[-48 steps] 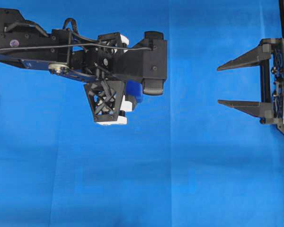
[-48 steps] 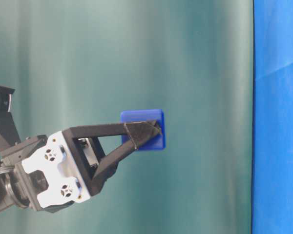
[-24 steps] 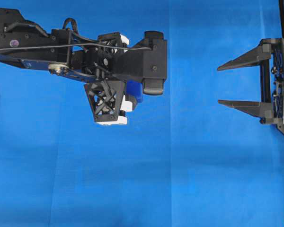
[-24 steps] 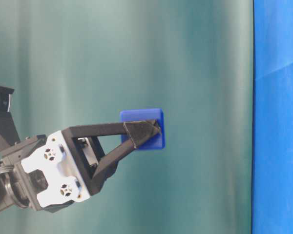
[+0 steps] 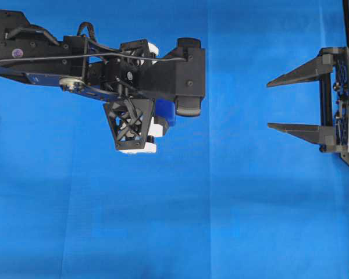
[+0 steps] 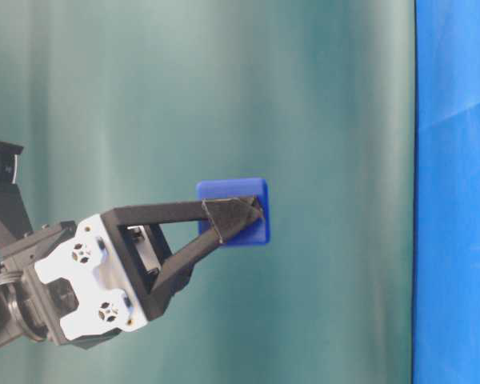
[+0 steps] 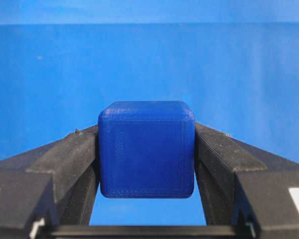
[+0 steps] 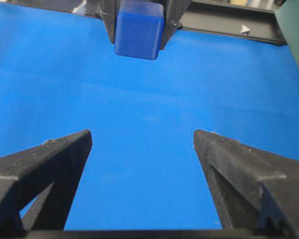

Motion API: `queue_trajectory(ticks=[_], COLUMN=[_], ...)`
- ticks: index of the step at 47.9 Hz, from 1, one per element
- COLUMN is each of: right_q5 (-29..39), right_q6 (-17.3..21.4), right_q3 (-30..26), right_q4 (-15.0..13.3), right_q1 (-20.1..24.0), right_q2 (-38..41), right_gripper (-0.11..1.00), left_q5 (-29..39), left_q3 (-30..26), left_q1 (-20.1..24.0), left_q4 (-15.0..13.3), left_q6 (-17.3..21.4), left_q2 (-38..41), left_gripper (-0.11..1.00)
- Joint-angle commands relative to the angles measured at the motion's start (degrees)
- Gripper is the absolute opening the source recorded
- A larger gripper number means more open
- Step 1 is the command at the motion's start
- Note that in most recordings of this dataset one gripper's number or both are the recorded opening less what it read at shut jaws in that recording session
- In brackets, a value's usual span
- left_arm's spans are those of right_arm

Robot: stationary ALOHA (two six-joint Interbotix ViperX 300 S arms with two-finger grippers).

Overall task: Handover the blue block to the right arm after grasping it with the left arm, then place it in the designated position.
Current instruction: 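Lift the blue cube with the left gripper and retract it leftward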

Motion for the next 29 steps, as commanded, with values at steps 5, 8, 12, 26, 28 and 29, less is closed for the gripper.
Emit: queue_trajectory(ticks=[5, 8, 12, 26, 28, 29], right_q5=[-0.2, -0.2, -0.2, -0.2, -0.2, -0.3], right_q6=[0.2, 0.2, 0.2, 0.1, 0.1, 0.1], right_q3=[-1.6, -1.6, -1.6, -1.6, -1.6, -1.6], right_q4=[0.2, 0.2, 0.2, 0.1, 0.1, 0.2], right_q1=[-0.1, -0.1, -0.1, -0.1, -0.1, -0.1], right_q2=[0.1, 0.1, 0.2, 0.2, 0.2, 0.1], right_gripper=[0.97, 0.97, 0.97, 0.97, 0.97, 0.97], left_q5=[-1.6, -3.5, -6.5, -20.3, -22.8, -24.2], left_q3=[-0.4, 0.8, 2.6, 12.0, 13.6, 14.4], left_q1=[-0.2, -0.2, -0.2, -0.4, -0.4, -0.4], left_q4=[0.1, 0.1, 0.1, 0.1, 0.1, 0.1], left_q6=[-0.1, -0.2, -0.3, -1.0, -1.1, -1.1], left_q2=[-2.3, -2.9, -4.0, -9.8, -10.8, -11.3], left_gripper=[0.49, 0.49, 0.49, 0.49, 0.49, 0.49])
